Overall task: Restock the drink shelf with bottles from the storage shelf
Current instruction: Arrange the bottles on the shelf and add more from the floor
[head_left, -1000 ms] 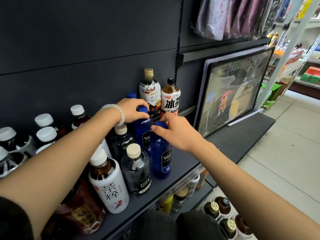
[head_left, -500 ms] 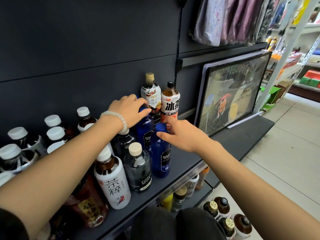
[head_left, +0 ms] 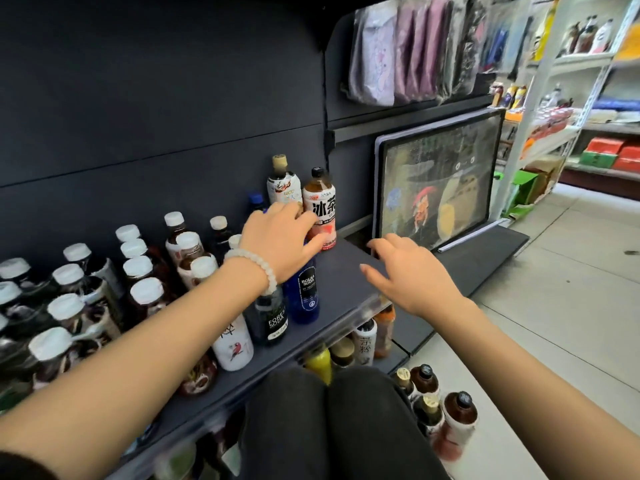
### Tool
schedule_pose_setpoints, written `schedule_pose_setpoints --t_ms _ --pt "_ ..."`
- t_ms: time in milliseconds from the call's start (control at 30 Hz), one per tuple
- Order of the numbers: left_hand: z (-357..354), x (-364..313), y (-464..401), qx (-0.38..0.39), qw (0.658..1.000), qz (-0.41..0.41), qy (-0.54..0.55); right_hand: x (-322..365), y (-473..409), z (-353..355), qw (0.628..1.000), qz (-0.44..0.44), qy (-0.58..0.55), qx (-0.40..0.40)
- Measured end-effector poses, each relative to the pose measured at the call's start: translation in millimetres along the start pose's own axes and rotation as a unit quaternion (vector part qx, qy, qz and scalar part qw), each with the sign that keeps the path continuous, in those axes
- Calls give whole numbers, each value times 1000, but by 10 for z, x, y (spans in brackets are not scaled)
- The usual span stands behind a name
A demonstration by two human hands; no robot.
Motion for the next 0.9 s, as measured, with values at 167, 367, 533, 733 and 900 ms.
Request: schedule_pose_setpoints --t_ms 167,367,533,733,900 --pt "-102 -659 291 9 999 -17 29 -393 598 59 999 -23 30 -32" --pt "-426 -1479 493 47 996 -54 53 -965 1284 -60 995 -91 45 -20" --pt "-788 -1975 472 80 991 -77 75 -1366 1683 -335 988 -154 16 18" --pt "-1389 -2296 404 134 984 -70 92 -1741 1872 -852 974 -213 -13 80" --pt "-2036 -2280 364 202 974 -68 72 -1780 1779 -1449 966 -221 -31 134"
Point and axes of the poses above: each hand's wrist, its own y-axis away from the middle knuckle, its own z-axis out of the back of the hand, x = y × z, the point moved 4 cm from there along -y, towards the middle knuckle, and after that the axes turned 8 degrees about -z, right-handed, at the moved point
